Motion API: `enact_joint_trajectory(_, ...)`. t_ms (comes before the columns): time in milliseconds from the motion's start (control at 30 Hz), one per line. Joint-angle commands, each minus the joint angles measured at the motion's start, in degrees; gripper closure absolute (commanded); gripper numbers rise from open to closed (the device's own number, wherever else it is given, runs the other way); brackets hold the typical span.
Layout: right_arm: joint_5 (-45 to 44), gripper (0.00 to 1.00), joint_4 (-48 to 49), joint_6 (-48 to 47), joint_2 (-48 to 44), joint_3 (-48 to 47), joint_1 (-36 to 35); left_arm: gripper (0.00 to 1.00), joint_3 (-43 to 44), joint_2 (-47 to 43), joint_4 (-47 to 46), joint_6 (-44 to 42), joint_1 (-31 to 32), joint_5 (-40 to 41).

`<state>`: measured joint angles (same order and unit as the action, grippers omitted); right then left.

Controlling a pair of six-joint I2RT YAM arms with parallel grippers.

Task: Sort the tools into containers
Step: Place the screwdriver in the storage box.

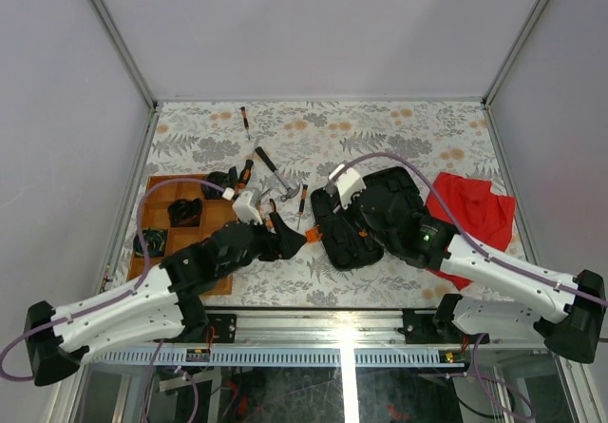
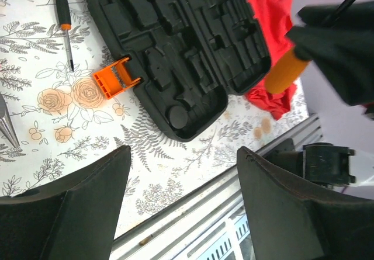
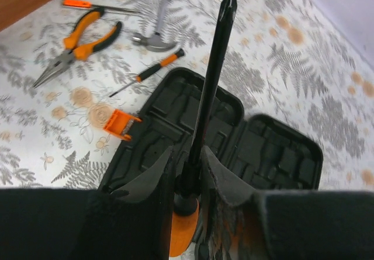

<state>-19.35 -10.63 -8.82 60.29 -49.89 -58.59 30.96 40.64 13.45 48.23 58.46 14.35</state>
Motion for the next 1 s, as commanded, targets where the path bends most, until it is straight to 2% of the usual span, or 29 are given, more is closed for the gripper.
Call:
enact_joint_trajectory(0,-8.27,1.0,-9.43,12.93,3.62,-7.08,4.7,0.28,4.55,7.98,-3.12,-1.38,-0.06,0.08)
enact_joint_trajectory(167,-2.26,1.0,-11.83,20.2,2.93,-6.28,13.65,0.28,9.44,20.13,-1.73,-1.1,-0.01,-0.28)
enact_joint_trajectory(467,-0.57,1.0,-11.82,26.22,-2.21,-0.43,20.6,0.27,15.99,36.35,-2.09,-0.63,-0.01,-1.09)
enact_joint_trajectory(800,2.69,1.0,-11.24,26.13,-4.51,3.42,22.64,0.29,16.98,45.9,-4.35,-0.38,-0.03,-0.31)
enact_joint_trajectory(967,3.35,1.0,-10.43,27.45,-5.32,4.71,22.64,0.32,18.3,48.6,-2.53,-2.12,-0.02,0.83)
